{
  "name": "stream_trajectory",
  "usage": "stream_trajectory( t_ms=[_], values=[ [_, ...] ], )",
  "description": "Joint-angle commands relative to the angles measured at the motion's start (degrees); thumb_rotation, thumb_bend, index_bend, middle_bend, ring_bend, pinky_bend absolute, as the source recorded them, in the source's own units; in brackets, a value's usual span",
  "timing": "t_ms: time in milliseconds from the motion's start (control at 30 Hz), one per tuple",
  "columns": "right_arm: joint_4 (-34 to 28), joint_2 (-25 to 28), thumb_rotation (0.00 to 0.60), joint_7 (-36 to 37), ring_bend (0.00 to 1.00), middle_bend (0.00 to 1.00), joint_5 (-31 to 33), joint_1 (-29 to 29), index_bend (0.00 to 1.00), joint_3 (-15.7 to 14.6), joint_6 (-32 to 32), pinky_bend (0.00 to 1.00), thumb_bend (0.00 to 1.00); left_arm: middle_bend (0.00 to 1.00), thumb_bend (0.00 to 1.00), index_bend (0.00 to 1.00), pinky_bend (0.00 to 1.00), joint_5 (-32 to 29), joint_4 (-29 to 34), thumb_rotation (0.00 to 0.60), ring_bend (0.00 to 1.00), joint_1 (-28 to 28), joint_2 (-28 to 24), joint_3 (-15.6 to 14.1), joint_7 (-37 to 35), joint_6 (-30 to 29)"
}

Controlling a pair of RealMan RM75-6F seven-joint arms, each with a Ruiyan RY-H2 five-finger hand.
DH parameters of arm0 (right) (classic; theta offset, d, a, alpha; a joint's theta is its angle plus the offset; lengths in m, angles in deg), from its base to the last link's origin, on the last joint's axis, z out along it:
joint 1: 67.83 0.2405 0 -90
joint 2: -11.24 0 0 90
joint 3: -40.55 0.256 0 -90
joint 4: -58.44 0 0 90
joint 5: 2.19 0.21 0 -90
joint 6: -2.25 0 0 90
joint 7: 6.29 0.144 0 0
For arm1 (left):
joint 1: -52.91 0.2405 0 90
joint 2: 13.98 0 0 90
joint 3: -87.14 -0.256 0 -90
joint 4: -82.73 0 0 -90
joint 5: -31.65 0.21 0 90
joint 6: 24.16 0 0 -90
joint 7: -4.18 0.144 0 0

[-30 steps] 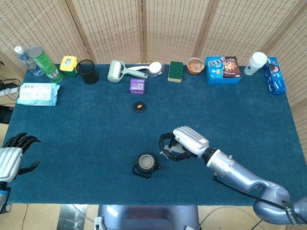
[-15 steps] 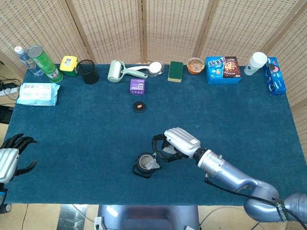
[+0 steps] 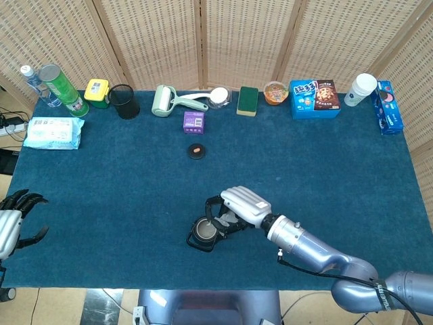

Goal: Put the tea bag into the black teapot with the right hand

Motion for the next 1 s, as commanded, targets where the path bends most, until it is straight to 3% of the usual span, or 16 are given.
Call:
stream_trajectory(
  t_ms=[33, 1000],
  values=[
    [0.13, -0.66, 0.6, -1.02, 1.0, 1.0, 0.9, 0.46, 0.63, 0.03, -0.27, 1.0, 0.58, 0.25, 0.32, 0.3, 0.15, 0.04, -0.46, 0.6, 0.12, 0.05, 0.18, 0.01, -0.43, 0.05],
    [-2.85, -0.76, 0.6, -6.27, 1.0, 1.0, 8.14, 2.38, 0.62, 2.27, 0.24, 1.0, 0.58, 0.25, 0.32, 0.3, 0.15, 0.31, -3.38, 0.6, 0.12, 0.58, 1.04, 0.13, -3.52, -0.18]
  ],
)
